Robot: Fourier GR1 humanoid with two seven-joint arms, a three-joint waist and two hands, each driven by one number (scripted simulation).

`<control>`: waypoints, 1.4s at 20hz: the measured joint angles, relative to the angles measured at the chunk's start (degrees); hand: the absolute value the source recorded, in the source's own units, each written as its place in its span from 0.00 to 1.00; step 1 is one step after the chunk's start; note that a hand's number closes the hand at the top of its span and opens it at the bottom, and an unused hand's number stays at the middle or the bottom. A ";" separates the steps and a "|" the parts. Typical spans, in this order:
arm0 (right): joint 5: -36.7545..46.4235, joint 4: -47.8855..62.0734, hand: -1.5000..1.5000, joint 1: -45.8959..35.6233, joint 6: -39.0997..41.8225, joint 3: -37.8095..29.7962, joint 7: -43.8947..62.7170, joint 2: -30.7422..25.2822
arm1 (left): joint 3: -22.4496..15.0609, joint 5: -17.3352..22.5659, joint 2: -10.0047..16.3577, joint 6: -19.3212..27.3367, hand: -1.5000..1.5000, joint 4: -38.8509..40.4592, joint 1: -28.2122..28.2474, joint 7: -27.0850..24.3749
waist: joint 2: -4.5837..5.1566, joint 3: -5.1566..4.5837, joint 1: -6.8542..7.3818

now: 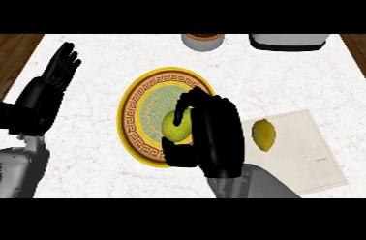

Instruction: Pick the pear from the placemat and place it in the plate

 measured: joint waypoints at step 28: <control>-36.14 53.87 0.00 -23.63 -36.36 2.95 -21.96 3.15 | -0.30 -1.59 -2.81 -2.51 0.50 1.80 -3.10 -0.74 | 0.97 0.08 3.54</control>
